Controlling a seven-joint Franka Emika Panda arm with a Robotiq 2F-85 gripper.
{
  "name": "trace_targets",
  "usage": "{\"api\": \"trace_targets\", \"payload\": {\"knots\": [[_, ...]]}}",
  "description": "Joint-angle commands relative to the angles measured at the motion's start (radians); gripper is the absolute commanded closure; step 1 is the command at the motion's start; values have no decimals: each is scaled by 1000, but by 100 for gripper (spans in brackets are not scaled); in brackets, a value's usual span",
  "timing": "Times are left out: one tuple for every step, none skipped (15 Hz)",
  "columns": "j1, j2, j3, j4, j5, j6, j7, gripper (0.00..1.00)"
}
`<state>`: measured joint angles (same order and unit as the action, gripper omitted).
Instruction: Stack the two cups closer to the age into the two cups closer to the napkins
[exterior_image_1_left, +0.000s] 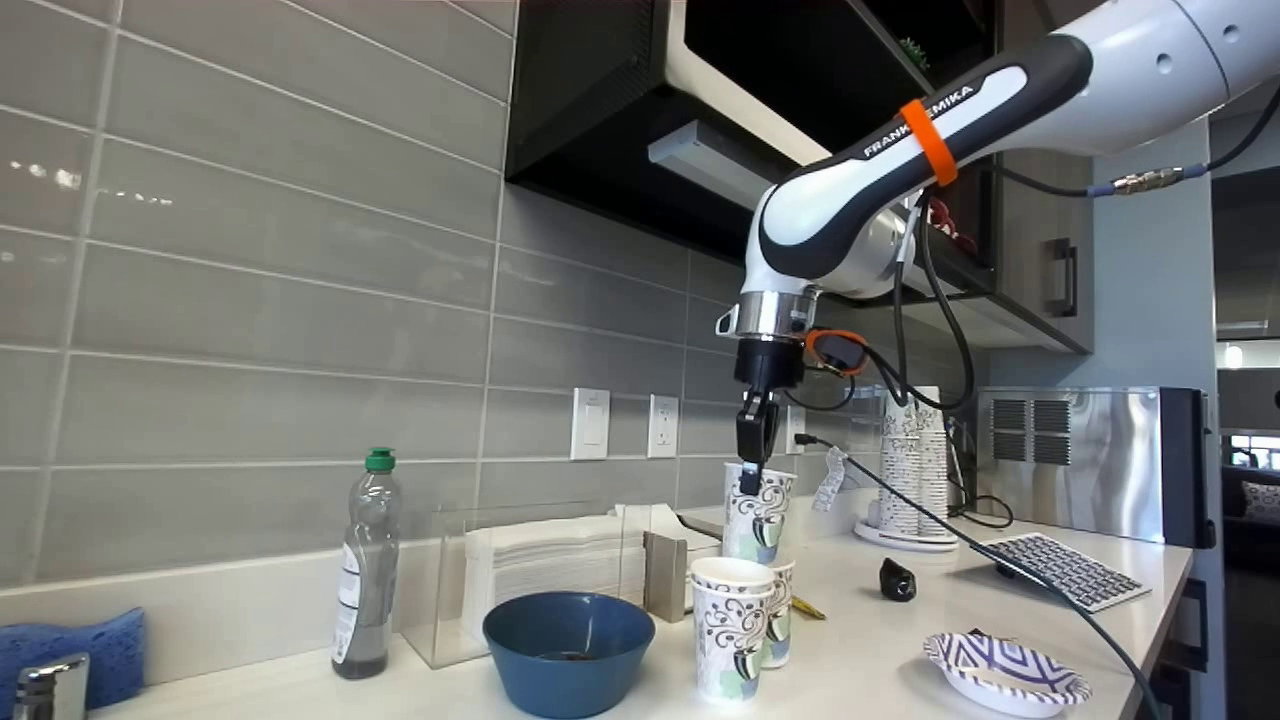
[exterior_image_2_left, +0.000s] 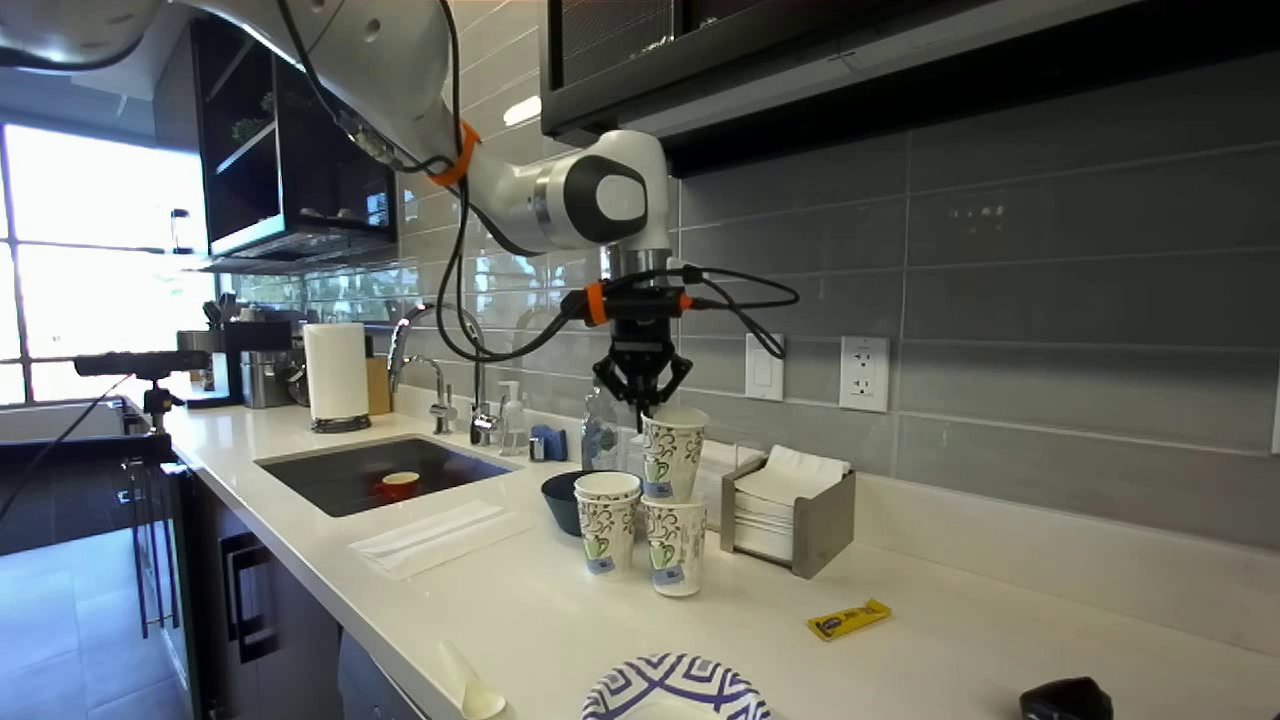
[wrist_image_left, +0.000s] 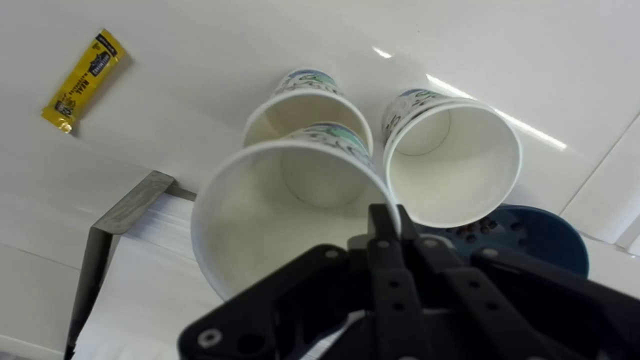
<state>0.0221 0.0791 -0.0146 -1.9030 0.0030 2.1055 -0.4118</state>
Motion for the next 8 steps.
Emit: {"api": "trace_targets", "payload": {"knots": [[-14,16,5,35,-46,-9,31,72],[-15,17,6,38,-52,-10,35,71],[-17,17,6,40,-61,-11,39,64],[-17,18,6,42,-68,-13,41,58],[-17,17,6,40,-74,-14,42,50],[-17,18,6,40,-78,-15,43,44],[-17,18,6,40,-82,-15,44,38],[-17,19,6,40,-86,-15,45,30]]}}
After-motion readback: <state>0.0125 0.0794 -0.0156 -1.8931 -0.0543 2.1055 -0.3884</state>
